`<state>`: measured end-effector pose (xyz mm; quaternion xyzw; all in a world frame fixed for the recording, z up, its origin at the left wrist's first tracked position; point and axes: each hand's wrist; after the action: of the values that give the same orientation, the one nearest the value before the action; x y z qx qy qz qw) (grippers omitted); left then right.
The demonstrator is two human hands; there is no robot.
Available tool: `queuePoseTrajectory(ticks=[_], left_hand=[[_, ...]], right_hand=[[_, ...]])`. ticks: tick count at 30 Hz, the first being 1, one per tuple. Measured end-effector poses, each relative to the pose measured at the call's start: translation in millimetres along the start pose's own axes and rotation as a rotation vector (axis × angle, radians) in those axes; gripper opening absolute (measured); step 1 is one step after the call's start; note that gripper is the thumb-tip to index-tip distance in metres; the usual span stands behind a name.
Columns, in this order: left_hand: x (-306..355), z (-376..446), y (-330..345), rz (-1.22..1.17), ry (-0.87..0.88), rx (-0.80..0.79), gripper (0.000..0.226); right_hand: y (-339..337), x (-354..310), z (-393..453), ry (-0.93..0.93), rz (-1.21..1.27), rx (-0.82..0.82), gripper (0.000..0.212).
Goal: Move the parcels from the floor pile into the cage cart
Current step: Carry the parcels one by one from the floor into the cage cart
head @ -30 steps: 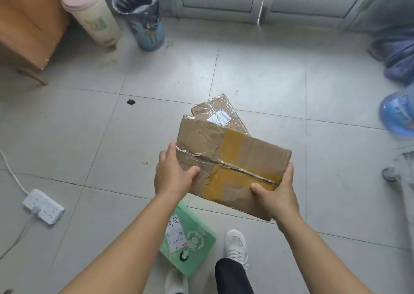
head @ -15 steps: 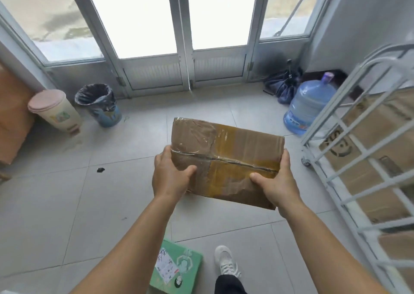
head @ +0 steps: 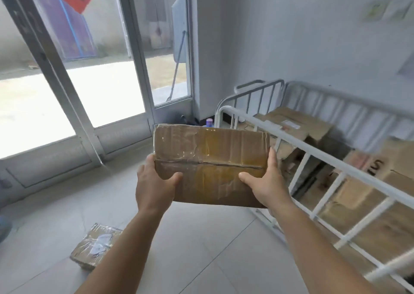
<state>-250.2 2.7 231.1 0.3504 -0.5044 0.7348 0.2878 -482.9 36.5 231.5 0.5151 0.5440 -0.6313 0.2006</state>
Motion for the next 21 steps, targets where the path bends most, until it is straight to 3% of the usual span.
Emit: queuePoseTrajectory(ticks=[13, 21], left_hand=[[183, 53, 172, -0.097, 0.203, -0.07, 0.061], [244, 93, 265, -0.117, 0.235, -0.081, 0.07]], right_hand=[[-186, 26, 135, -0.036, 0.081, 0.265, 0.105], [-256, 37, 227, -0.054, 0.059, 0.337, 0.103]])
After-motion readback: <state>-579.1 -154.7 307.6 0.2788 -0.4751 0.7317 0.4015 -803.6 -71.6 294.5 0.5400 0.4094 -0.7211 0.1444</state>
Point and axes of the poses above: each hand's wrist, its own z-axis towards the middle knuckle, its own y-axis out of the palm, x = y × z, and after that the axes turned 5 degrees about y, right-handed
